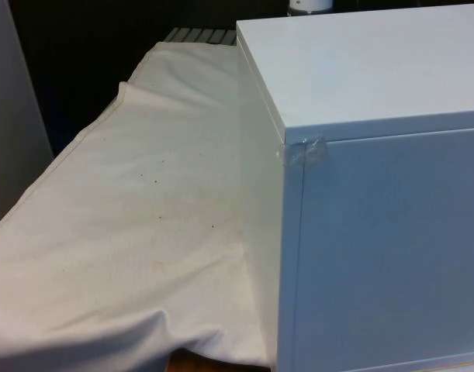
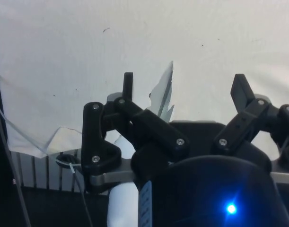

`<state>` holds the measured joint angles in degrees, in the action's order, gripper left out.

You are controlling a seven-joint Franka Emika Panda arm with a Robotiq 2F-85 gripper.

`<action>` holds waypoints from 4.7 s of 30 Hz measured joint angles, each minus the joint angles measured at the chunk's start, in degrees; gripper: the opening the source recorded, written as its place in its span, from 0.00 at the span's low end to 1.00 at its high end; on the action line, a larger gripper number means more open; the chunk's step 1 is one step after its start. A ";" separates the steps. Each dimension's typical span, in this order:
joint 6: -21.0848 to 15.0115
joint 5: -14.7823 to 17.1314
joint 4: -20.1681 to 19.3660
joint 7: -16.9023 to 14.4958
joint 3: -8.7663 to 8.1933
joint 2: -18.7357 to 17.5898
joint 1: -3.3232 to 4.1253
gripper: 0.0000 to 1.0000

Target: Open the drawer, then close it.

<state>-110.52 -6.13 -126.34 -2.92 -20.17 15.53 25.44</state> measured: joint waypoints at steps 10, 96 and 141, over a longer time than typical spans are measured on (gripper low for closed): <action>-0.69 -0.17 0.00 -3.21 0.06 0.00 0.00 1.00; -5.56 -0.11 0.40 15.53 2.06 -0.40 0.06 1.00; -13.58 0.34 0.34 31.00 2.64 -4.30 0.11 1.00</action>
<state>-124.10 -5.79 -125.99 28.07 -17.53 11.23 25.55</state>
